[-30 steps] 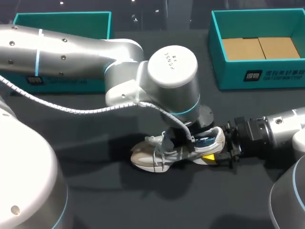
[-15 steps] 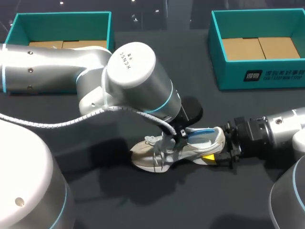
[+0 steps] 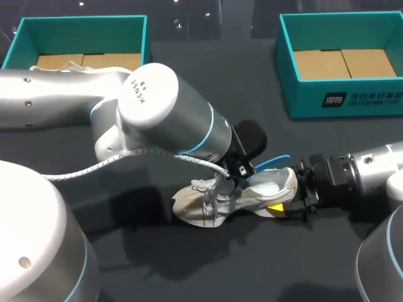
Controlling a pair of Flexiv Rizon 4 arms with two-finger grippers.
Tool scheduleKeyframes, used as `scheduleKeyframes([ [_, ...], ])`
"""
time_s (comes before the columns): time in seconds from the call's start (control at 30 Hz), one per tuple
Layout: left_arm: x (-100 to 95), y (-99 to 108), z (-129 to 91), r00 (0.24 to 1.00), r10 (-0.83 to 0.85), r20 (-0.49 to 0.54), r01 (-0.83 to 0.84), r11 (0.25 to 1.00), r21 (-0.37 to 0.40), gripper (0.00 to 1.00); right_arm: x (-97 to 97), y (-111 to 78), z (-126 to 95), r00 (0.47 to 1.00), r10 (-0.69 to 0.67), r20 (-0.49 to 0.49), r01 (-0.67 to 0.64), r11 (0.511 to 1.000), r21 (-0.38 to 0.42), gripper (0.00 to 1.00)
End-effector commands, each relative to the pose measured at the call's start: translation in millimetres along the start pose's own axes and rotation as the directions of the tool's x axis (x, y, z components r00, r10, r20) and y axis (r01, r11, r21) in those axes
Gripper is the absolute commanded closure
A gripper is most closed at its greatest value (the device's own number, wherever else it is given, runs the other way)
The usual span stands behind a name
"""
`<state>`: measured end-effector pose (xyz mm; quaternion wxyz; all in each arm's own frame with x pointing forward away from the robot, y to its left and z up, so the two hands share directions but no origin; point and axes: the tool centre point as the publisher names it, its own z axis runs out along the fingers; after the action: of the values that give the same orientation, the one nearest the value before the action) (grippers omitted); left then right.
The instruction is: Take the shoe out of the shoebox, open the shoe tongue, remove and reinsert the insole, then place the shoe into the shoebox
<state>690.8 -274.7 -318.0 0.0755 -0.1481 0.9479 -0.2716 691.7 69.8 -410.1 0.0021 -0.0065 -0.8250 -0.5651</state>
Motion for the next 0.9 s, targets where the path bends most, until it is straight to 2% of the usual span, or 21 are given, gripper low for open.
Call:
scheduleKeyframes([
  [0.03,1.3,-16.9,10.4,1.000,0.002,0.021,-0.002,1.000,-0.020,1.00,1.2,-0.5,2.6,1.000,0.000,0.003,0.000,1.000,0.002,1.00],
  [0.23,2.7,-30.9,21.2,0.998,0.028,0.065,-0.025,0.999,-0.035,1.00,1.2,-0.5,2.6,1.000,0.000,0.003,0.000,1.000,0.002,1.00],
  [0.4,5.6,-35.4,20.9,0.994,0.052,0.091,-0.050,0.998,-0.033,1.00,1.2,-0.5,2.6,1.000,0.000,0.003,0.000,1.000,0.002,1.00],
  [0.43,6.6,-35.4,20.1,0.994,0.056,0.093,-0.054,0.998,-0.030,0.95,1.2,-0.5,2.6,1.000,0.000,0.003,0.000,1.000,0.002,1.00],
  [0.5,8.2,-35.1,18.7,0.992,0.066,0.105,-0.063,0.998,-0.025,0.75,1.2,-0.5,2.6,1.000,0.000,0.003,0.000,1.000,0.002,1.00],
  [0.57,9.7,-33.9,17.5,0.990,0.071,0.120,-0.069,0.997,-0.020,0.68,1.2,-0.5,2.6,1.000,0.000,0.003,0.000,1.000,0.002,1.00],
  [0.7,10.4,-32.8,13.2,0.986,0.074,0.151,-0.075,0.997,0.000,0.61,1.2,-0.5,2.6,1.000,0.000,0.003,0.000,1.000,0.002,1.00],
  [0.9,10.5,-34.0,11.4,0.978,0.071,0.194,-0.080,0.996,0.039,0.60,1.2,-0.5,2.6,1.000,0.000,0.003,0.000,1.000,0.002,1.00],
])
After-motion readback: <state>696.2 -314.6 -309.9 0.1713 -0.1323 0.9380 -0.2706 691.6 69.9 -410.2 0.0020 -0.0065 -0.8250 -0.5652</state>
